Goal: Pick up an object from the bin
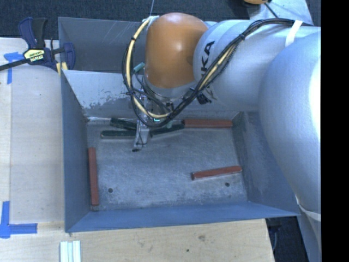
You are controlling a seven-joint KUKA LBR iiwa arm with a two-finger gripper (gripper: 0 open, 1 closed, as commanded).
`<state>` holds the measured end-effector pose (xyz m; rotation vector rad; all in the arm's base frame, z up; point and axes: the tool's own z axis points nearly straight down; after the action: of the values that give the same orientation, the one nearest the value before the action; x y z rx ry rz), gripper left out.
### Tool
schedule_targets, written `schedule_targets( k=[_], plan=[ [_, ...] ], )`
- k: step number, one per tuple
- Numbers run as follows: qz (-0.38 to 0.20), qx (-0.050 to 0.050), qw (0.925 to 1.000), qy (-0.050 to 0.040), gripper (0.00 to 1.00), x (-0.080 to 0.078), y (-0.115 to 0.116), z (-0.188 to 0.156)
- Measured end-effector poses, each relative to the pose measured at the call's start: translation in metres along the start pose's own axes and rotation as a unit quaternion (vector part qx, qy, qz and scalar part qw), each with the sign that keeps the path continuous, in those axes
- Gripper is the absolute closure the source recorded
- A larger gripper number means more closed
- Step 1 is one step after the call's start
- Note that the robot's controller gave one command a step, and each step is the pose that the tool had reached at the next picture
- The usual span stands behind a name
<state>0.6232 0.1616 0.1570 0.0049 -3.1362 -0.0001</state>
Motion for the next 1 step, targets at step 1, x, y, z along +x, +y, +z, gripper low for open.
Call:
schedule_targets(
  k=[1],
  plan=[
    [0.001, -0.001, 1.0000, -0.0041, 0.00, -0.0019, -0.0005, -0.0053]
  ],
)
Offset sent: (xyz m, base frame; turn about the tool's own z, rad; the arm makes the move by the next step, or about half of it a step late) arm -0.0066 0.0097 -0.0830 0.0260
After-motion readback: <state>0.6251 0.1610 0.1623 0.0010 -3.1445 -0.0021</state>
